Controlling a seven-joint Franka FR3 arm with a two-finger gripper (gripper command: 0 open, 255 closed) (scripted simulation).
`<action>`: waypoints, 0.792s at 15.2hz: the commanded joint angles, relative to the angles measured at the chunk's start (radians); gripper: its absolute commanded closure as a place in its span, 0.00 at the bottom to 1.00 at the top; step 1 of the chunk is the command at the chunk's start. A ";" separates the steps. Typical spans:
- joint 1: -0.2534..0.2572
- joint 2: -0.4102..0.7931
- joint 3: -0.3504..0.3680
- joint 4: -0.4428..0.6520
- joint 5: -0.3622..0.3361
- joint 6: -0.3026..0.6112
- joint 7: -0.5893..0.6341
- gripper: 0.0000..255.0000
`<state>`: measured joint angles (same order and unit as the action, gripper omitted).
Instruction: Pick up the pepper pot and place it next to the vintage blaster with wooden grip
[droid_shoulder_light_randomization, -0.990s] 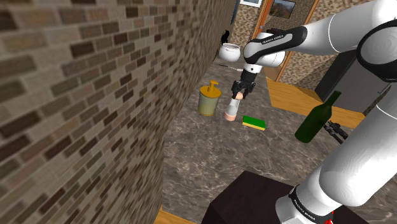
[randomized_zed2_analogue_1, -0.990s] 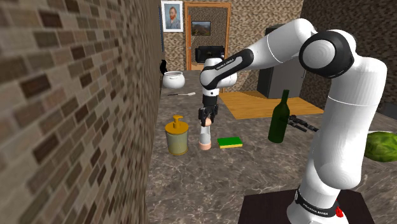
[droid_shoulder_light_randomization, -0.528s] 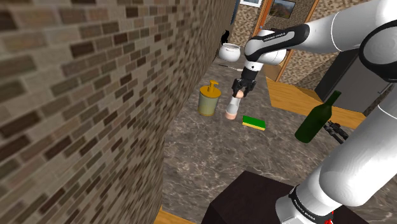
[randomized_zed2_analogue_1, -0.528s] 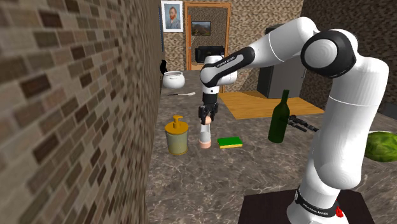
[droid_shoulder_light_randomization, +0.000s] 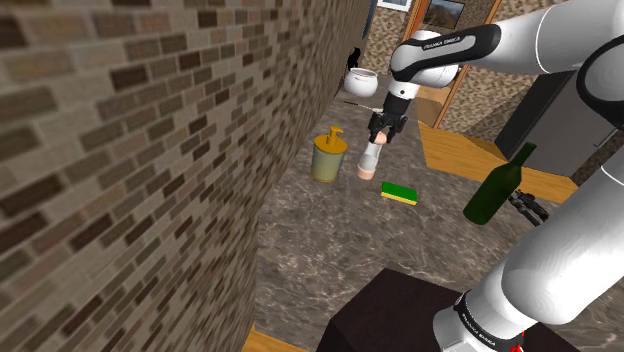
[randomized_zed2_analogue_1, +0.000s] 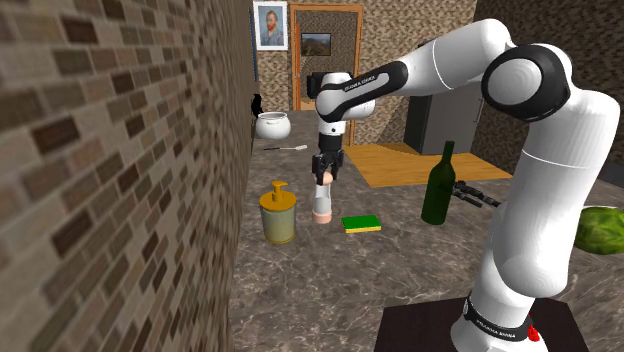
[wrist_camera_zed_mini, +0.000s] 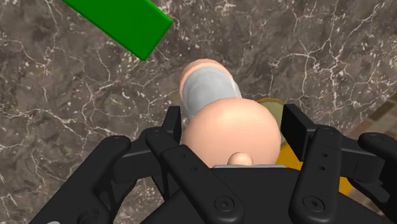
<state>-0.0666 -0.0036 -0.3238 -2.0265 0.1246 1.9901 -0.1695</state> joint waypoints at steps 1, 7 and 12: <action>0.000 -0.008 0.000 0.018 -0.004 -0.026 0.005 1.00; 0.001 -0.026 0.001 0.080 -0.014 -0.103 0.018 1.00; 0.001 -0.035 0.001 0.137 -0.019 -0.168 0.027 1.00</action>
<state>-0.0656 -0.0374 -0.3223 -1.9024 0.1067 1.8358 -0.1436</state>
